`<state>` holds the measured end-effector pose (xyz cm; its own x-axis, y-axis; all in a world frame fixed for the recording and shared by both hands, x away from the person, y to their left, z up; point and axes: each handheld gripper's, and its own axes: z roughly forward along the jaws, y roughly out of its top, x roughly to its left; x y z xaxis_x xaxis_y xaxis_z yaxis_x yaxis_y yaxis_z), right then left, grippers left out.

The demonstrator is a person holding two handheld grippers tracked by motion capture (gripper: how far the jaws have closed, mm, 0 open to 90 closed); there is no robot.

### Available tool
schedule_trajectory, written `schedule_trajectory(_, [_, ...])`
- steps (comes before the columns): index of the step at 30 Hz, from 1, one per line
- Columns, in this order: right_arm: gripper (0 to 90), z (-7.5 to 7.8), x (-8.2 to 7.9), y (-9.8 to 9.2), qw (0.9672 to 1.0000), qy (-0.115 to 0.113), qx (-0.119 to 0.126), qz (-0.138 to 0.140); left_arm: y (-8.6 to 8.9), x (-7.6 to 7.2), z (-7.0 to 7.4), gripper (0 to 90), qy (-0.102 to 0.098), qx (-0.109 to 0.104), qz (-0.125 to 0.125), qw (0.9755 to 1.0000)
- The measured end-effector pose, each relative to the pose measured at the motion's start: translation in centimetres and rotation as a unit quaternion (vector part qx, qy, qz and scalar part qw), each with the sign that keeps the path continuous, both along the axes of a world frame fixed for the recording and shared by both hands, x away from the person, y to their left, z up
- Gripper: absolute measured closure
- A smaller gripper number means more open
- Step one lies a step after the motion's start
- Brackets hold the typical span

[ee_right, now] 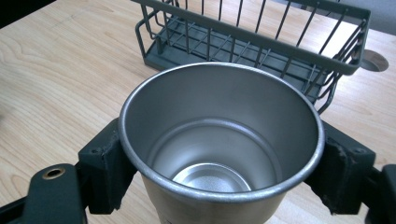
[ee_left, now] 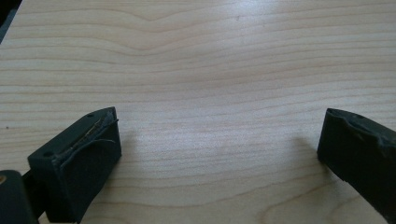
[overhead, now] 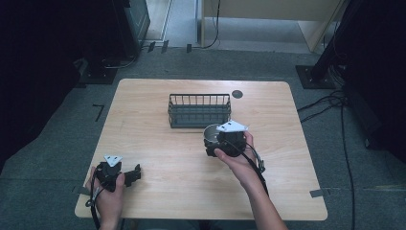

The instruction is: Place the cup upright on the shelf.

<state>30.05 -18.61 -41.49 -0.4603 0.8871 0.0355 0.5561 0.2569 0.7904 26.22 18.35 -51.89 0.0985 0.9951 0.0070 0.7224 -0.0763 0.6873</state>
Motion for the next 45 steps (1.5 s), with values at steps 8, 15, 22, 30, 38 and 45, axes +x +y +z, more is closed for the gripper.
schedule_trajectory(8, [18.6,0.8,0.8,0.2,1.0000,-0.003,0.003,0.000,0.0,0.0,0.0,0.0,0.000,0.000,0.000,1.0000])
schedule_trajectory(15, [18.6,1.7,1.6,0.2,1.0000,-0.004,-0.002,-0.001,0.0,0.0,0.0,0.0,0.000,0.000,0.000,1.0000])
schedule_trajectory(22, [18.6,2.5,2.4,0.3,0.9999,-0.010,-0.002,0.001,0.0,0.0,0.0,0.0,0.001,0.000,0.000,1.0000])
schedule_trajectory(30, [18.6,3.4,3.4,0.6,0.9999,-0.015,-0.007,0.000,0.0,0.0,0.0,0.0,0.001,0.000,0.000,1.0000])
schedule_trajectory(38, [18.6,4.5,4.8,1.1,0.9997,-0.022,-0.006,-0.001,0.0,0.0,0.0,0.0,0.001,0.000,0.000,1.0000])
schedule_trajectory(45, [18.6,5.1,6.1,1.5,0.9998,-0.017,0.008,0.003,0.0,0.0,0.0,0.0,0.001,0.000,0.000,1.0000])
